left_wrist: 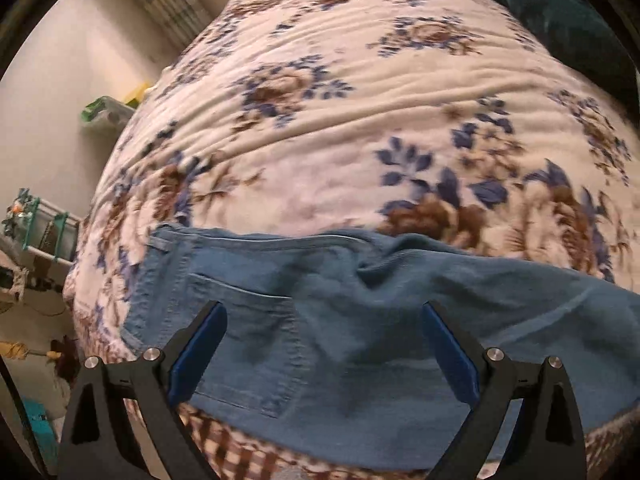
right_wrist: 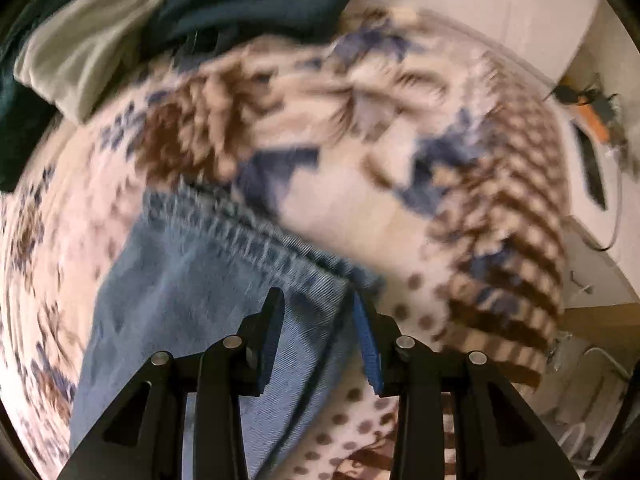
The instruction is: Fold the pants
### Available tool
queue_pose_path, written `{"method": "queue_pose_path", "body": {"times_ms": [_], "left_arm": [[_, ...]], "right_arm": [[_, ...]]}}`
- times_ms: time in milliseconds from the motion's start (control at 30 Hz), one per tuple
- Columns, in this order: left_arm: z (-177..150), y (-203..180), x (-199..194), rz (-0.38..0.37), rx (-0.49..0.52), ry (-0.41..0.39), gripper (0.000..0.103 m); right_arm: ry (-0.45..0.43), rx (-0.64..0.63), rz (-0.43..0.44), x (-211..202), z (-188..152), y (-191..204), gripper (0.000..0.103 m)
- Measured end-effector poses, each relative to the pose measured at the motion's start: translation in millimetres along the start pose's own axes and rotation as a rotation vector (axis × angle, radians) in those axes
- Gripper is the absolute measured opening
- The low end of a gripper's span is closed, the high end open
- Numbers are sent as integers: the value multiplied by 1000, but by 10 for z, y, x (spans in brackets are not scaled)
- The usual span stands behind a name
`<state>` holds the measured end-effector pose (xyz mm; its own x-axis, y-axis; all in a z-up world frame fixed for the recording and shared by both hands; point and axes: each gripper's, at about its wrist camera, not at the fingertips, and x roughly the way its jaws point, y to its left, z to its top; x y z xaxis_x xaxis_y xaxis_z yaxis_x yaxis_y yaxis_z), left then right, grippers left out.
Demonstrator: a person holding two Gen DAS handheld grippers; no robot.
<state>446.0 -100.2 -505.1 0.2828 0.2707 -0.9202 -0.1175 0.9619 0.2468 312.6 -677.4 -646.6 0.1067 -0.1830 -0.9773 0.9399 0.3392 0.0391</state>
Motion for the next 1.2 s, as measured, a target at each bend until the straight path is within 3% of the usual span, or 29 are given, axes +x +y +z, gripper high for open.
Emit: {"method": "queue_pose_path", "body": {"times_ms": [33,100,367,433,533,567,633,667,700,800,933,1033,1200], "left_arm": [[0,-52,2,-14,5,3,99],[6,-170,7,-34,18,6,99],[21,-507,-60,-97,70,-2,99],[14,-544,-49,-106,75,8,99],[11,-523,-4,-127,73,35,99],[12,-500,13,-135,69,44,99],[27,-379,59,-173,46,67,99],[27,-329,83,-184,41,74,99],[40,-242,124,-189,35,87,99],[104,25,299,-175,18,126,99],[242,385,616,-165,-14,160,99],[357,578,814,-156,-18,178,99],[472,829,1034,-176,-45,199,99]], "right_arm": [[15,-2,2,56,-5,-10,33],[3,-14,3,84,-13,-14,13],[-118,-85,22,-309,-28,-111,8],[-52,-74,7,-117,45,-157,8],[139,-58,18,157,92,-239,11],[147,-64,19,112,119,-228,12],[127,-141,7,-142,156,-95,26],[114,-178,13,-280,143,-12,49],[105,-215,34,-426,108,93,64],[151,-378,140,-760,-204,671,67],[406,-595,377,-742,-915,1862,67],[545,-757,486,-677,-1577,2827,67],[709,-1054,529,-558,-2728,4041,67]]}}
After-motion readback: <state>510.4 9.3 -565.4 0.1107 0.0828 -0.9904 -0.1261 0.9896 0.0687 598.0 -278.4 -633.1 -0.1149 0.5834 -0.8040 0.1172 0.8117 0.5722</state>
